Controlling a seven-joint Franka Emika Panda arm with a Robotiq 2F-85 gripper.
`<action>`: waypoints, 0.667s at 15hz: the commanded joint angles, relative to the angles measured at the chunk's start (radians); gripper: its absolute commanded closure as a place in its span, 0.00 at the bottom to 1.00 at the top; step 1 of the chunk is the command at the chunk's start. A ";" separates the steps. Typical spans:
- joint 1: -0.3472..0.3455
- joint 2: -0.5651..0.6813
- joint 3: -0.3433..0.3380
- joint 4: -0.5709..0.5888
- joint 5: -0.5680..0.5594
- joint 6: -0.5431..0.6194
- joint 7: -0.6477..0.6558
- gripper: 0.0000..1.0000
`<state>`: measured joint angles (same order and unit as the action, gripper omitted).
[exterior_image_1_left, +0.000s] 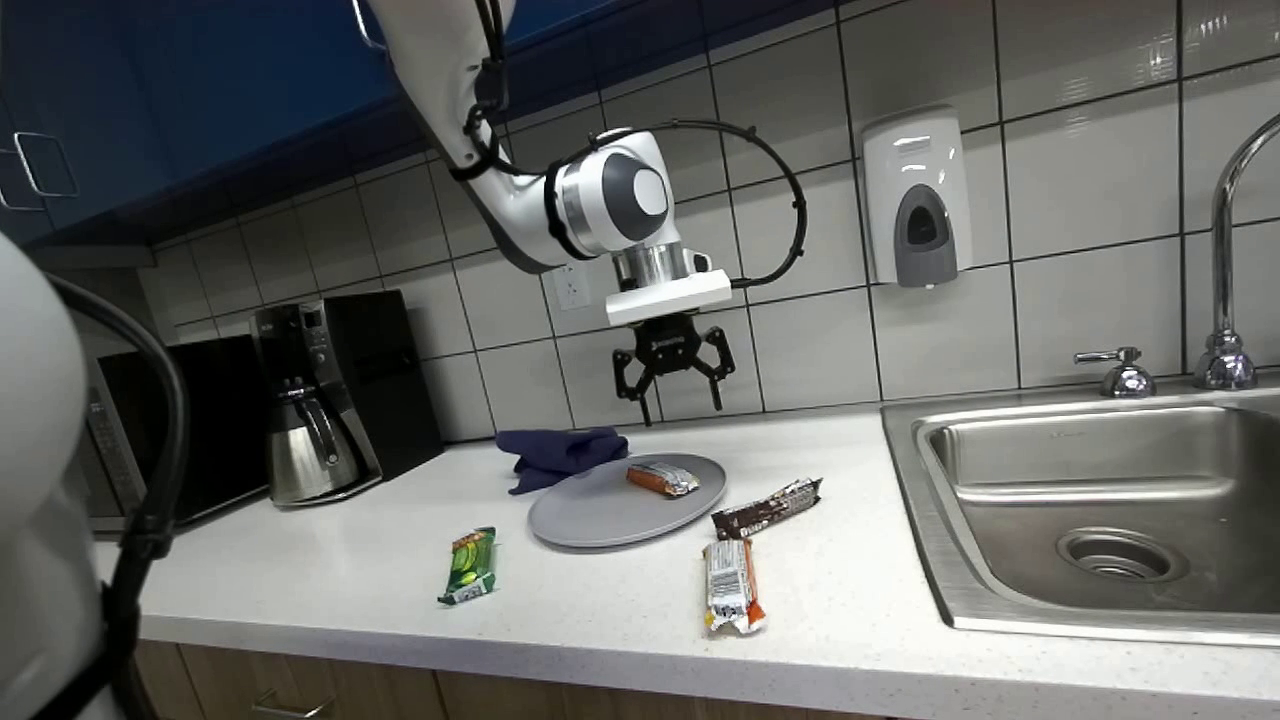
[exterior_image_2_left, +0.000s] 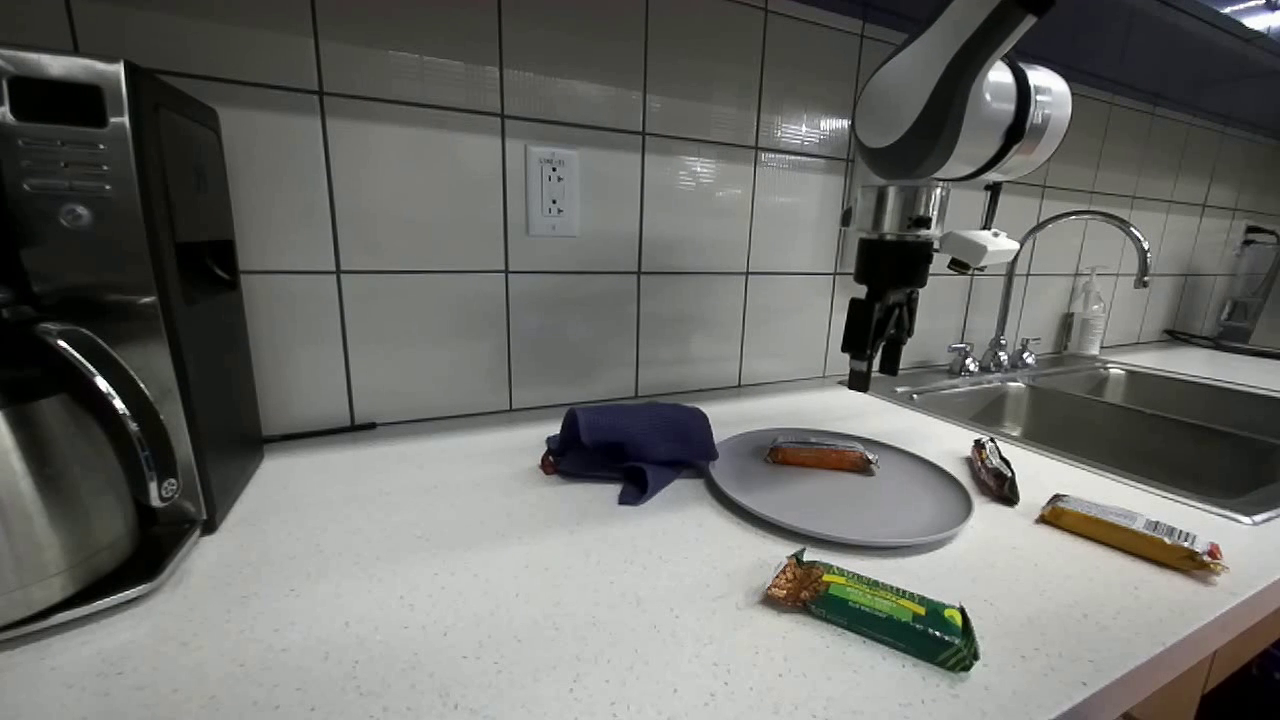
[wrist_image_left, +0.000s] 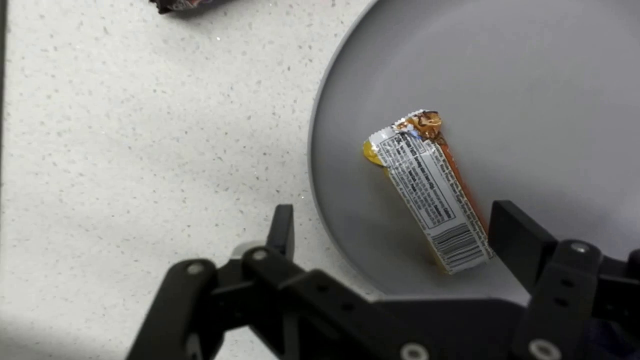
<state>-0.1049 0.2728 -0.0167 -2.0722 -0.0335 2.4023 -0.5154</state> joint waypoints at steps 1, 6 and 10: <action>0.022 -0.036 -0.030 -0.039 -0.079 0.025 0.171 0.00; 0.044 -0.059 -0.059 -0.071 -0.154 0.028 0.393 0.00; 0.065 -0.076 -0.087 -0.107 -0.209 0.049 0.579 0.00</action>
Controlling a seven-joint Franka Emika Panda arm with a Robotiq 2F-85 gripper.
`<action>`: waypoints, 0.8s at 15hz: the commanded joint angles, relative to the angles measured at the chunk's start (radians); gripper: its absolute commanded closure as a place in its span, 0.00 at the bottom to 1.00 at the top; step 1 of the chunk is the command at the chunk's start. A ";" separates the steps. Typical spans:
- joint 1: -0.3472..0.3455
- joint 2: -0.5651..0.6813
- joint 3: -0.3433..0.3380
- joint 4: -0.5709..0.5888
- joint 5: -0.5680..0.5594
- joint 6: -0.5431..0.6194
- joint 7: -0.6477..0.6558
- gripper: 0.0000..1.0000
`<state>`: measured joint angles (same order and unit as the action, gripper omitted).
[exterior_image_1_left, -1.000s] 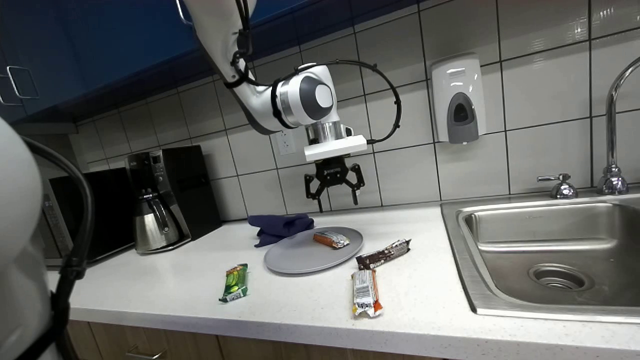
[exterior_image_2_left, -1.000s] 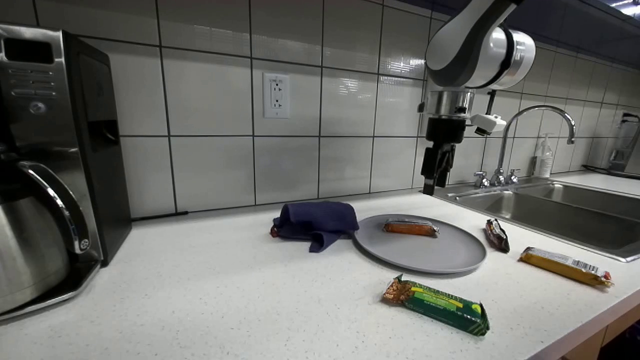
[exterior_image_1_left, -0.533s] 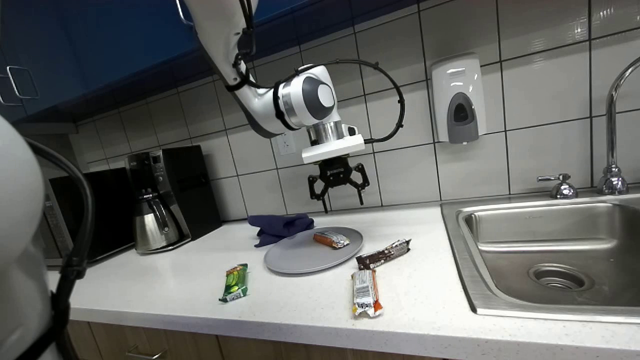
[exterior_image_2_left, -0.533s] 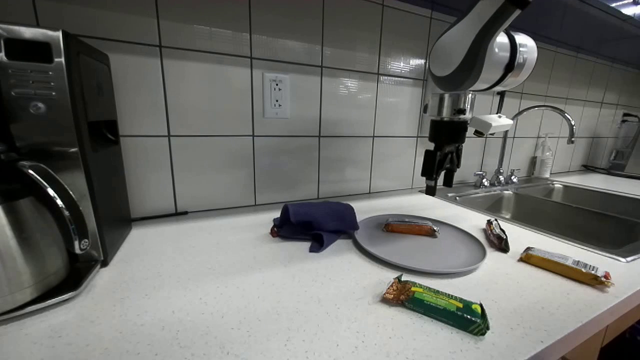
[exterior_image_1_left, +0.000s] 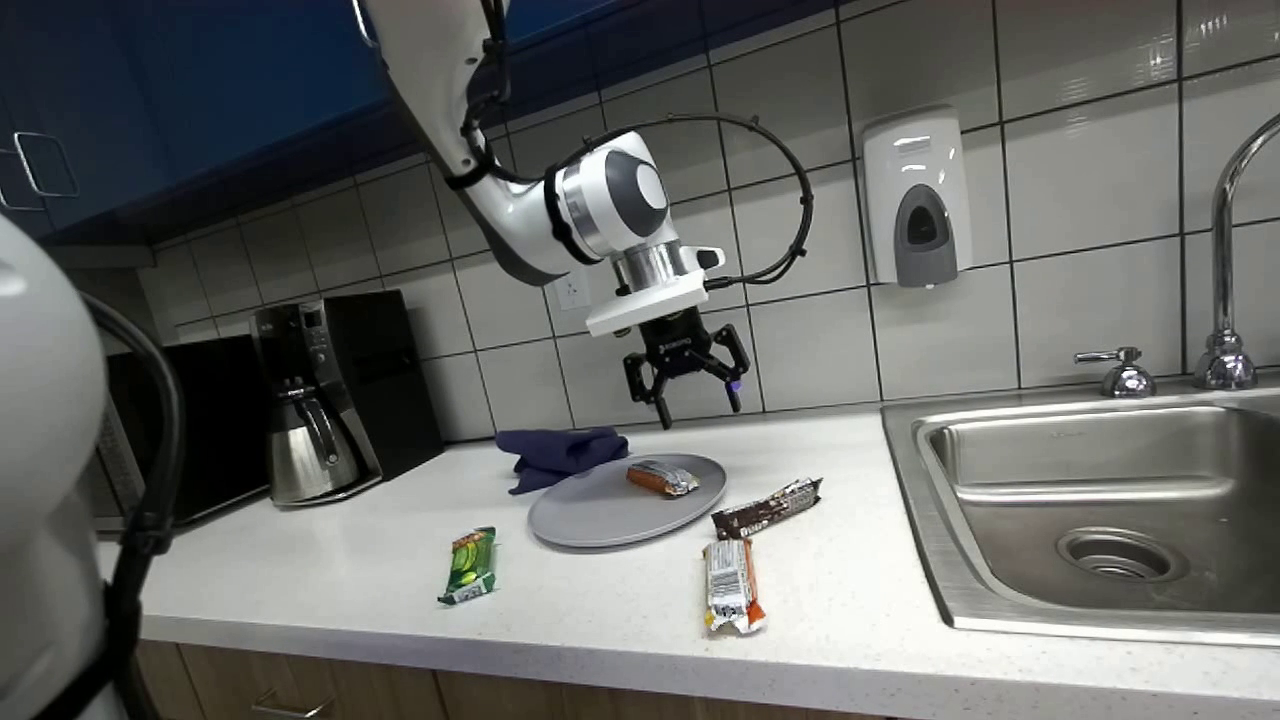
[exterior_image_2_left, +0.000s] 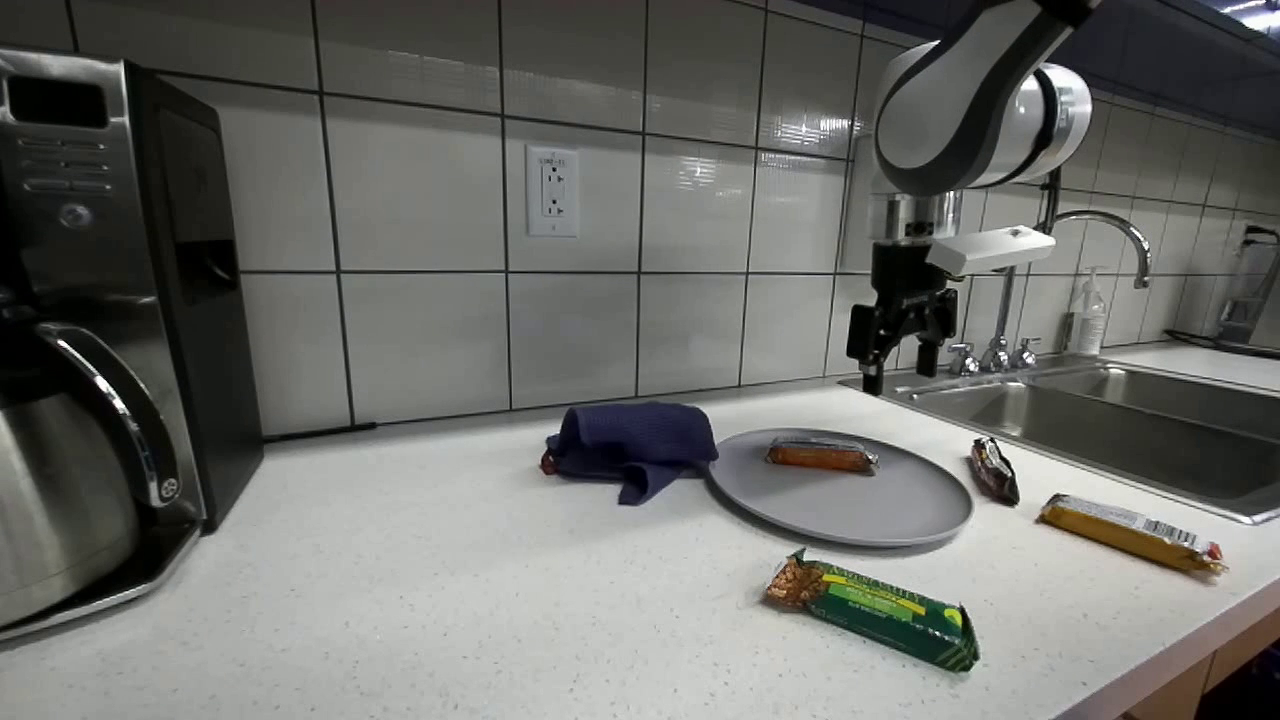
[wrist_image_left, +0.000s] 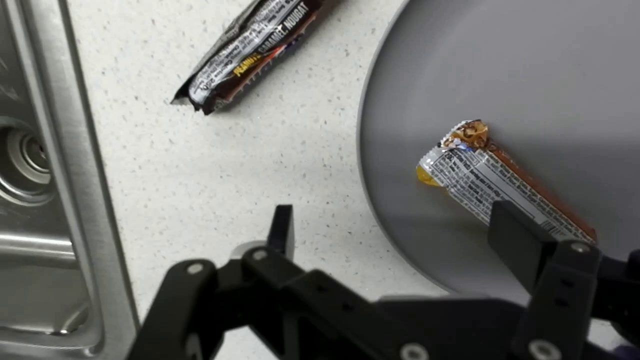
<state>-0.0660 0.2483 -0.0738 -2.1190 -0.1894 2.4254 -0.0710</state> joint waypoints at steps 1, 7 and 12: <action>0.029 -0.058 -0.035 -0.071 -0.061 0.031 0.169 0.00; 0.038 -0.104 -0.062 -0.139 -0.127 0.049 0.324 0.00; 0.040 -0.138 -0.068 -0.183 -0.181 0.043 0.439 0.00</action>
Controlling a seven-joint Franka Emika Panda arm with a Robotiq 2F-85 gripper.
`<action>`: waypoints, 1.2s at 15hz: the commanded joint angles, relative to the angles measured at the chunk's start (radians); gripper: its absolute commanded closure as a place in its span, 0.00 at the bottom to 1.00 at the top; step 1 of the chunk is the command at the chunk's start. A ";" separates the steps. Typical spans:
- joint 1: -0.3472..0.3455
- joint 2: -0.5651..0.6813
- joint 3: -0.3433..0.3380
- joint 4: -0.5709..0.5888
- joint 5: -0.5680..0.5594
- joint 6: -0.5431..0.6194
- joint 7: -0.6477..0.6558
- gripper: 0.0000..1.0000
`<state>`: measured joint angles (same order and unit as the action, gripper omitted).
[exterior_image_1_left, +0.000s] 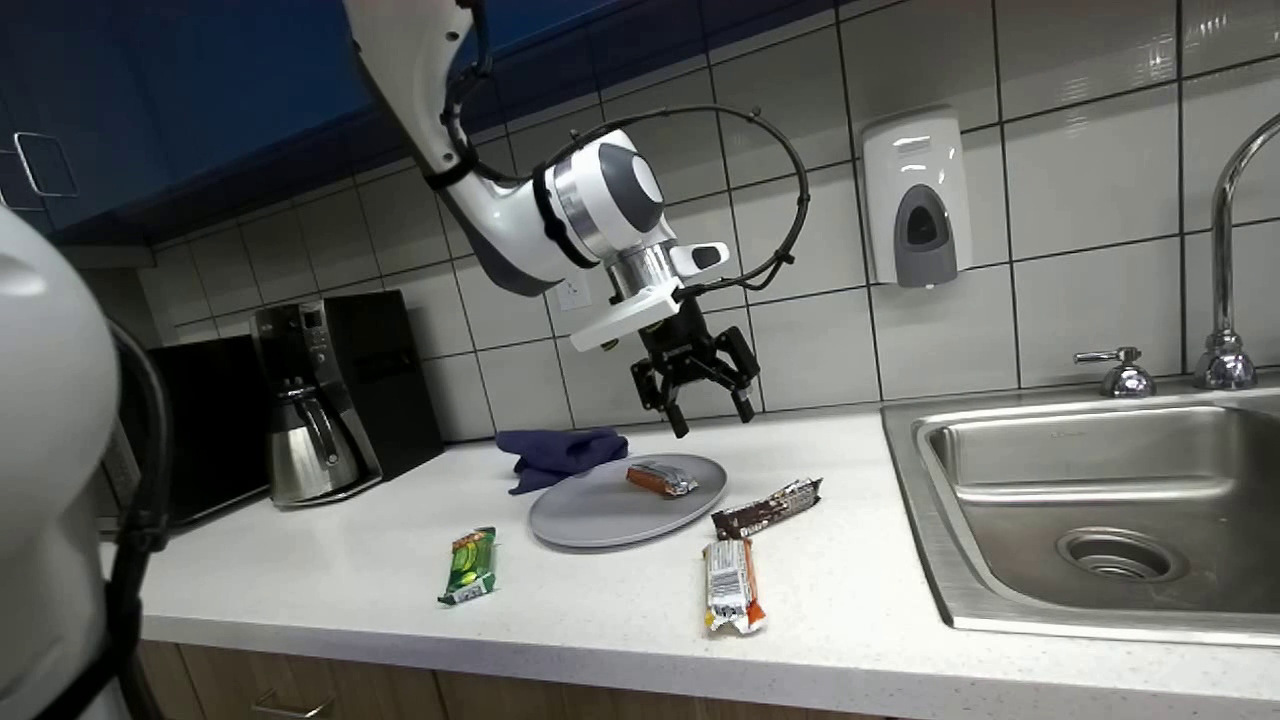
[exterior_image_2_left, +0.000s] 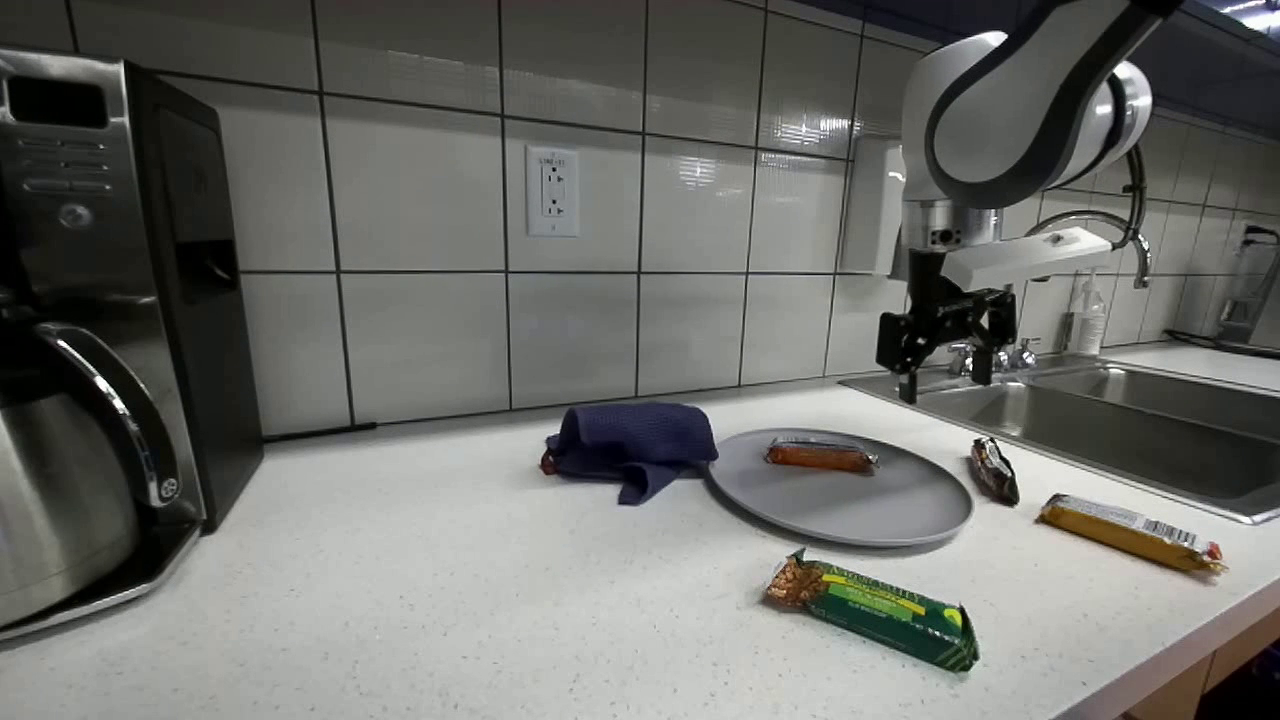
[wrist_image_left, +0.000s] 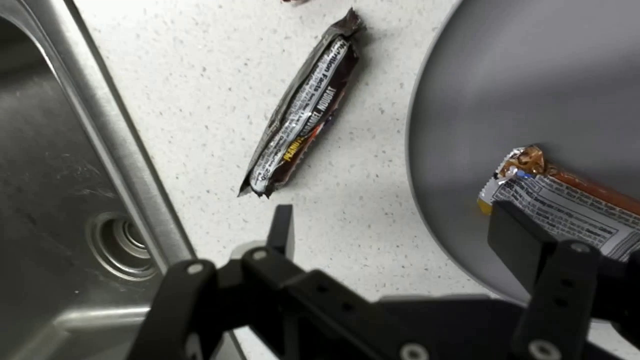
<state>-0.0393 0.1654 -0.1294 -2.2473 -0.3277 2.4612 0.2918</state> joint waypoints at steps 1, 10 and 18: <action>0.001 -0.007 -0.001 -0.008 -0.007 -0.002 0.018 0.00; 0.000 -0.021 0.000 -0.026 -0.012 -0.002 0.038 0.00; 0.009 -0.007 -0.010 -0.032 -0.031 0.004 0.109 0.00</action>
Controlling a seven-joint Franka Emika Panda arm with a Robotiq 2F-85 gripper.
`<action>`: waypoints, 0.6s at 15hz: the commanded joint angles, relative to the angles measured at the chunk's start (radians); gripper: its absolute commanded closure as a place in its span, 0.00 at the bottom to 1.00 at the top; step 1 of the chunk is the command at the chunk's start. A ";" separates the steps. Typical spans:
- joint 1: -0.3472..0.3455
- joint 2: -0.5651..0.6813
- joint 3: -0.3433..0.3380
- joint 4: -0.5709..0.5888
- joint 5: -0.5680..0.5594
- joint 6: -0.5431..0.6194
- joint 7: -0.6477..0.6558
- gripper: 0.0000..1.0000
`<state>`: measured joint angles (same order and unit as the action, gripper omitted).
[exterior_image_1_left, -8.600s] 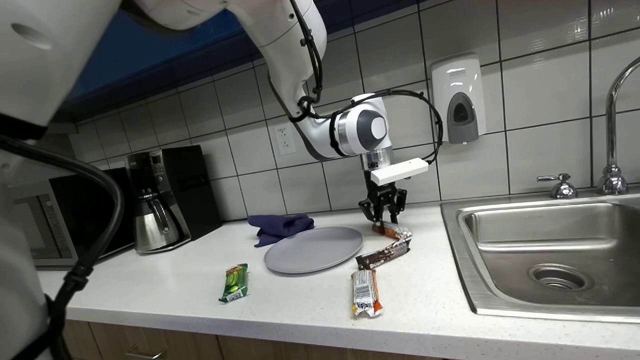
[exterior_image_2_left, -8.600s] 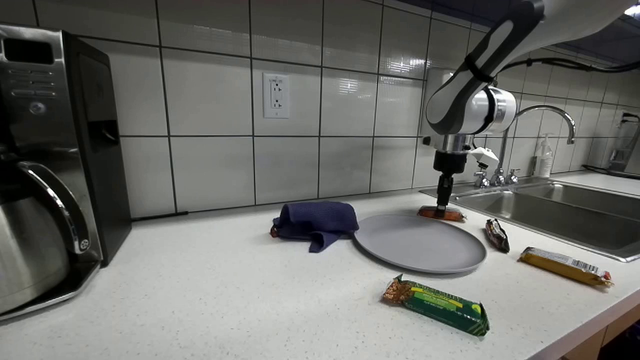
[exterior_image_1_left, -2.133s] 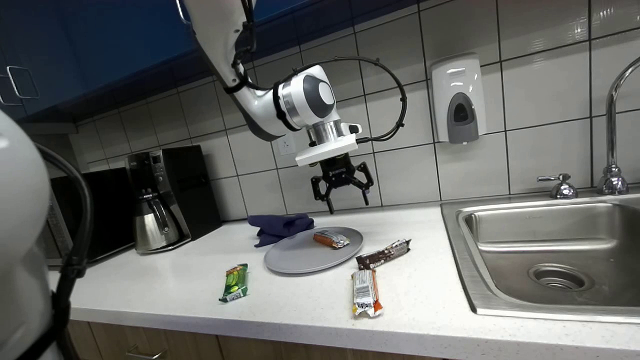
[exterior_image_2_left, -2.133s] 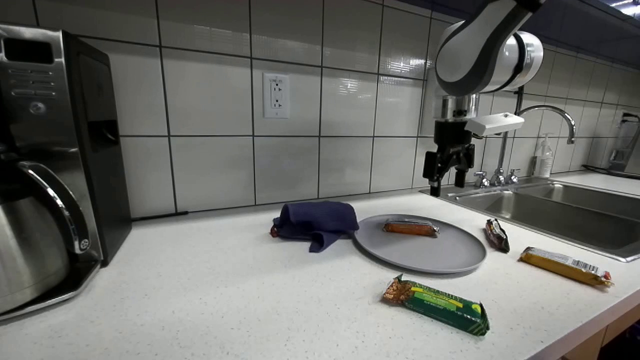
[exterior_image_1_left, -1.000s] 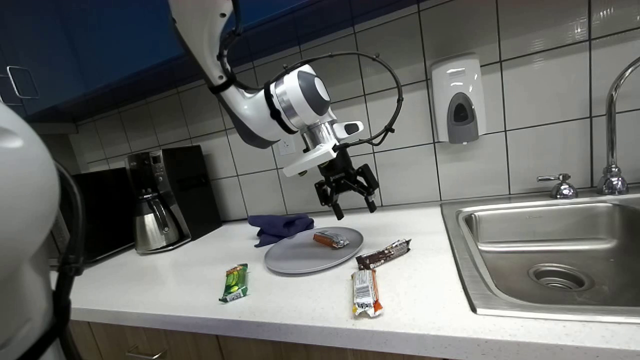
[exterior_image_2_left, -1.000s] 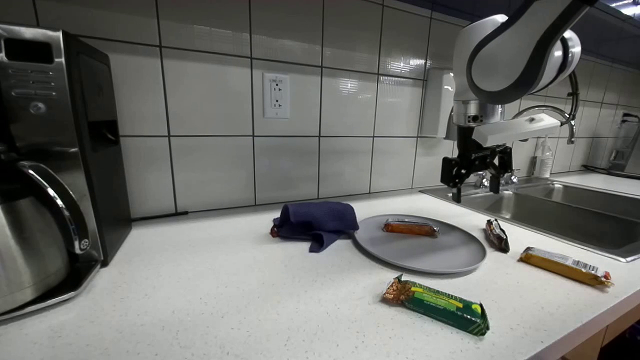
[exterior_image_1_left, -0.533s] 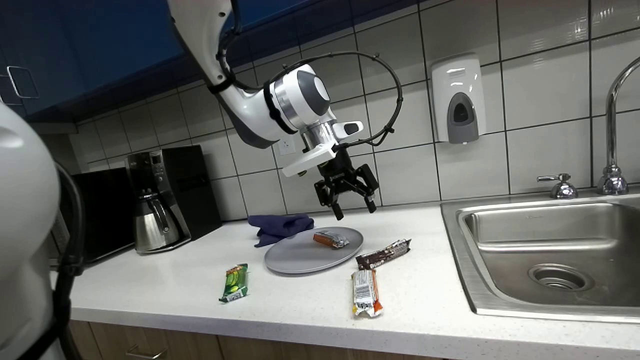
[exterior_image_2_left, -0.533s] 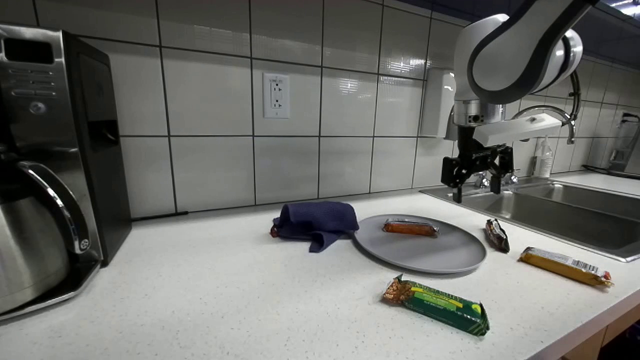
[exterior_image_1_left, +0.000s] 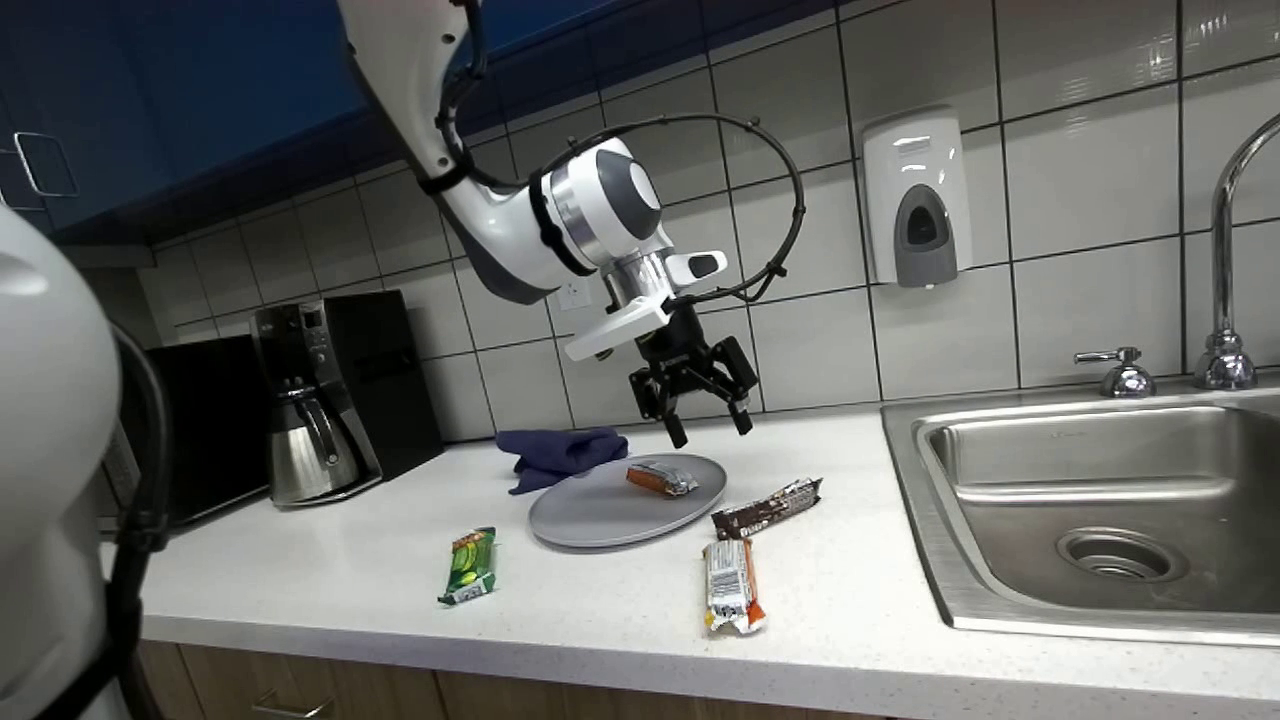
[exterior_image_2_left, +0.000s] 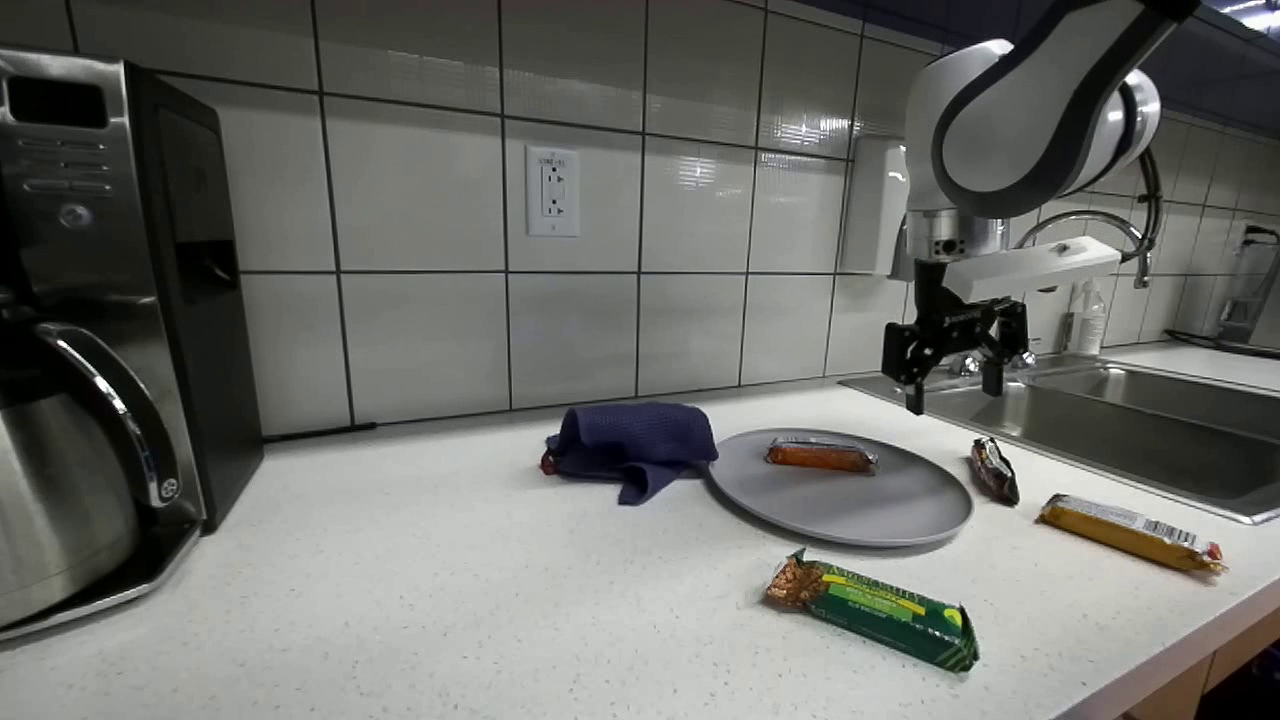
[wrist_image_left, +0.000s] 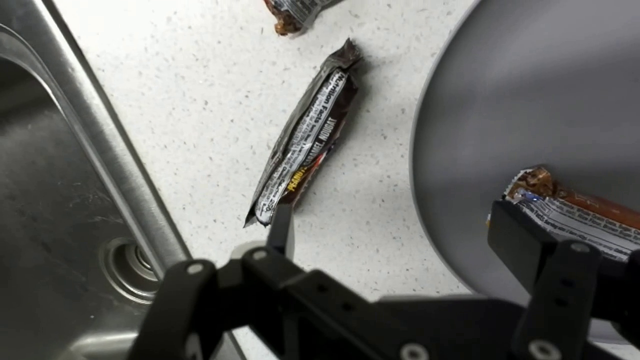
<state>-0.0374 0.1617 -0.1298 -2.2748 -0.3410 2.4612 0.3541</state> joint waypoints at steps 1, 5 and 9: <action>0.006 -0.003 -0.012 -0.006 -0.016 0.005 0.054 0.00; -0.004 -0.010 -0.025 -0.020 -0.003 0.019 0.081 0.00; -0.010 -0.015 -0.048 -0.029 -0.004 0.020 0.103 0.00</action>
<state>-0.0398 0.1660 -0.1656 -2.2784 -0.3392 2.4637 0.4227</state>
